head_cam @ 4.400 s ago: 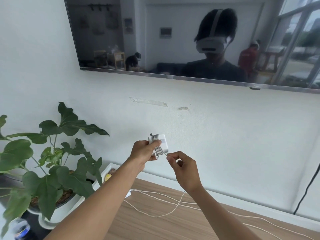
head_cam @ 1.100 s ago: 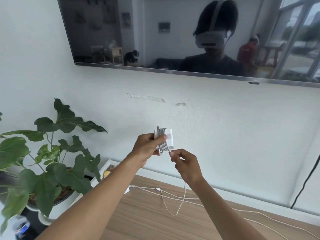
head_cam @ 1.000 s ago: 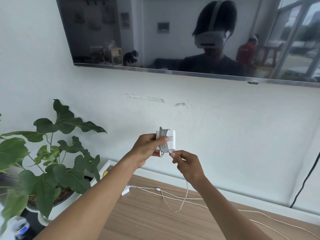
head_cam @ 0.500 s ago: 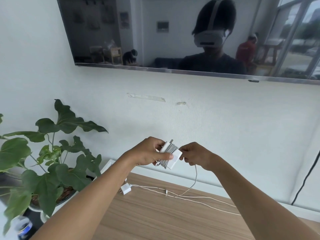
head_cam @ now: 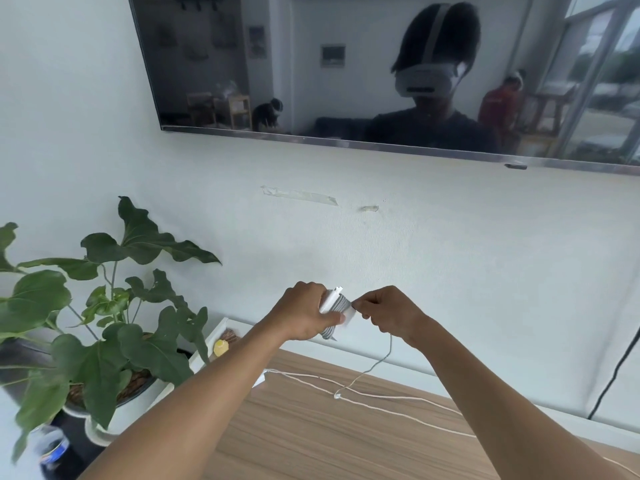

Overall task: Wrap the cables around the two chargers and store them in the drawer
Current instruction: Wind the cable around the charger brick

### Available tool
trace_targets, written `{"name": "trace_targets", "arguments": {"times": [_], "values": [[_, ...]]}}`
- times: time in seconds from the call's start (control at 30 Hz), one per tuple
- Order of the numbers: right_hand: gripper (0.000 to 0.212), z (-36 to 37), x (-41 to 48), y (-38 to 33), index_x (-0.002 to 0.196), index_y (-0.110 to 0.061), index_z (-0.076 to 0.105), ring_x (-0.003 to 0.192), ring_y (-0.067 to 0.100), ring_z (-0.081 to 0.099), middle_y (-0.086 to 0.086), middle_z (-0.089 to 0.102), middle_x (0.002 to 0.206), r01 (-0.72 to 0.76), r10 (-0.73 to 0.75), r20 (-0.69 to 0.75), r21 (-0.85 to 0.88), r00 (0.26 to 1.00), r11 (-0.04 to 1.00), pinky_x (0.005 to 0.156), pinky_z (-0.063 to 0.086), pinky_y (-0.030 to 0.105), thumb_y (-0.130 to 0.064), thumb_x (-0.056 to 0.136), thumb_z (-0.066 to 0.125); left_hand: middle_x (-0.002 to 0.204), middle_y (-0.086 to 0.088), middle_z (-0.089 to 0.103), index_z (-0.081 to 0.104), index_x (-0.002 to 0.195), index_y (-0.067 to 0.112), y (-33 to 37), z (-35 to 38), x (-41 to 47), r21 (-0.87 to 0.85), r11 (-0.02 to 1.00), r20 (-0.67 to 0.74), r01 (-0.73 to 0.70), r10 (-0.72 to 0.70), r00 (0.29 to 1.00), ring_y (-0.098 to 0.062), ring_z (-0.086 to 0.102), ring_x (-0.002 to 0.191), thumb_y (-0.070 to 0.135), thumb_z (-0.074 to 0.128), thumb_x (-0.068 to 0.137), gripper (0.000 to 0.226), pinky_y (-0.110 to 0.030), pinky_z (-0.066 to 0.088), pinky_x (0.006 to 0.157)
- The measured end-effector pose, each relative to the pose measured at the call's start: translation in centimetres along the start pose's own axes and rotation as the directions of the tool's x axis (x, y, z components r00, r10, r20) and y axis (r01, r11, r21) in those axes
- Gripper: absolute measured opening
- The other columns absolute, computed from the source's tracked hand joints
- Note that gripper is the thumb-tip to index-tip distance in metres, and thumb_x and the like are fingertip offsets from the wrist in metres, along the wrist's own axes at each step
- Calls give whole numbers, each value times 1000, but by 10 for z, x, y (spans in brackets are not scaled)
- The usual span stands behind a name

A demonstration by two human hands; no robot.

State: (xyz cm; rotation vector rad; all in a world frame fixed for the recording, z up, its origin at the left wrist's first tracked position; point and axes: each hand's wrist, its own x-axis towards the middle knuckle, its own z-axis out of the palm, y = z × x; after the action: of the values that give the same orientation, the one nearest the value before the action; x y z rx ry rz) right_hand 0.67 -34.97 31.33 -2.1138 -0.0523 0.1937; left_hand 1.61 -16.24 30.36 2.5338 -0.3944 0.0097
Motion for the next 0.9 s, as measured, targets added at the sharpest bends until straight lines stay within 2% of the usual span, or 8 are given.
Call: {"name": "trace_targets", "arguments": {"times": [0.13,0.23,0.33,0.37,0.43,0.5,0.7,0.9], "values": [[25,7,-2,-4,96,-14,75,46,3,42,-5,59,66,177,-222,-146,-272,964,946,43,32,9,-13,93,50,74,-5,64,62,79,10,-2,2,4,-182,980,-47,84,-94,994,-23,59,66,45,71,72,37,-32,42,59],[24,12,-7,-4,97,-10,74,48,-1,48,-5,60,70,262,-328,-240,-269,914,927,49,33,9,-12,94,50,72,-8,66,67,79,9,0,6,7,-363,922,-35,135,-159,987,-22,60,56,44,72,68,37,-34,49,54],[22,18,-14,-5,99,-10,74,53,0,51,-4,62,75,325,-390,-270,-254,881,911,55,36,8,-12,94,52,76,-11,67,71,88,2,0,5,11,-575,787,16,225,-265,964,-22,60,58,33,77,76,34,-29,52,51],[21,22,-16,-5,97,-10,74,56,4,52,-1,64,76,349,-420,-258,-279,870,895,58,39,13,-12,94,53,78,-12,67,71,91,0,0,4,11,-624,740,29,250,-298,954,-21,60,60,30,76,80,33,-28,53,52],[20,32,-20,-2,92,-7,72,62,20,54,9,65,75,396,-488,-252,-338,836,854,63,46,32,-10,93,53,80,-13,67,70,91,-3,3,-1,10,-703,657,65,273,-322,944,-21,61,63,27,72,86,30,-29,57,56],[19,37,-19,2,90,-8,70,62,25,52,10,60,70,416,-538,-278,-394,796,819,60,46,40,-10,92,51,79,-12,66,68,88,0,6,-3,8,-741,608,102,285,-318,943,-20,61,62,27,70,88,27,-28,57,57],[22,39,-23,-1,98,-15,67,55,27,49,3,49,71,403,-612,-224,-577,758,710,47,44,37,-19,92,47,77,-11,68,69,94,-3,10,-4,3,-798,518,134,307,-343,930,-19,64,61,32,72,85,36,-25,55,54],[19,36,-28,-5,99,-13,66,53,29,50,3,52,73,420,-670,-168,-663,723,620,44,43,34,-18,90,50,68,-10,68,69,90,-4,13,-8,3,-795,538,95,281,-348,933,-22,63,59,28,76,82,34,-28,57,55]]}}
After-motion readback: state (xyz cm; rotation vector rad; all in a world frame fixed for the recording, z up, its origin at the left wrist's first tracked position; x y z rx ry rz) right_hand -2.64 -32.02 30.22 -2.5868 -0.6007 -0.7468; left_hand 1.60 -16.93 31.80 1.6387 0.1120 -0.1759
